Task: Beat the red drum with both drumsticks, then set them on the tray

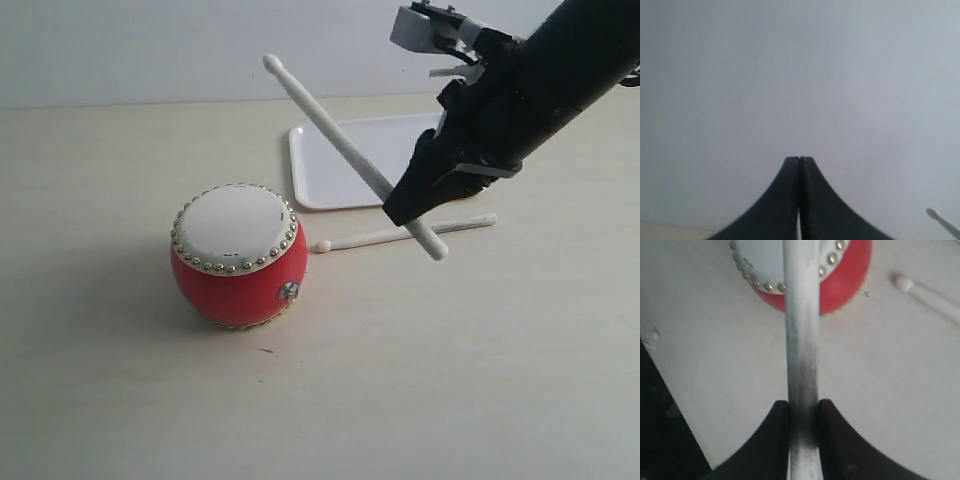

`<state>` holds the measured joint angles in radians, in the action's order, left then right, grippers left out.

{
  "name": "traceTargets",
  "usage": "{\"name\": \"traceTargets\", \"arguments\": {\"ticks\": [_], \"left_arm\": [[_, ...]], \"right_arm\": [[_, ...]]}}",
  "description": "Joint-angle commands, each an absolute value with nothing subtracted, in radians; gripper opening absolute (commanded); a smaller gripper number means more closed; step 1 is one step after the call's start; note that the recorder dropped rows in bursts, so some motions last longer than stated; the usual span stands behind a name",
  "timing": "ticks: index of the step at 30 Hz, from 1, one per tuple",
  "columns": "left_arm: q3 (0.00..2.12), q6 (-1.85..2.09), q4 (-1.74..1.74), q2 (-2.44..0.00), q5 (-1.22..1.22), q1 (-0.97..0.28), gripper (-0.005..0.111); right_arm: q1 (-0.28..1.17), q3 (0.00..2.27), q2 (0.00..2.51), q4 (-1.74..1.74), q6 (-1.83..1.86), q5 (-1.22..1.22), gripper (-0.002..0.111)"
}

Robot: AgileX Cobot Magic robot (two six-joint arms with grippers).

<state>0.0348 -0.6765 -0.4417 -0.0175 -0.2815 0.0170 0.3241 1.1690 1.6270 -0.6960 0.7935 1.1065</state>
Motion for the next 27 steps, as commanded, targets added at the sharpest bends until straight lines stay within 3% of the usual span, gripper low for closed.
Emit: {"name": "traceTargets", "arguments": {"ticks": [1,6,11,15,23,27], "left_arm": [[0.129,-0.690,-0.613,-0.113,-0.288,0.018,0.000],[0.308,-0.695,-0.900,-0.307,-0.265,0.018,0.000],[0.444,-0.888,-0.936,-0.547,-0.184,0.018,0.000],[0.452,-1.105,-1.032,-0.720,-0.179,0.018,0.000],[0.448,-1.322,-1.587,-1.064,-0.152,0.018,0.000],[0.446,-1.403,-1.639,-1.154,-0.045,0.018,0.000]], "right_arm": [[0.326,1.174,1.618,-0.853,0.894,1.088,0.000],[0.326,1.174,1.618,-0.950,0.898,1.086,0.000],[0.326,1.174,1.618,-0.950,0.886,1.092,0.000],[0.326,1.174,1.618,-0.959,0.860,1.117,0.000],[0.326,1.174,1.618,-0.968,0.858,1.192,0.000],[0.326,1.174,1.618,-0.968,0.858,1.206,0.000]]}}
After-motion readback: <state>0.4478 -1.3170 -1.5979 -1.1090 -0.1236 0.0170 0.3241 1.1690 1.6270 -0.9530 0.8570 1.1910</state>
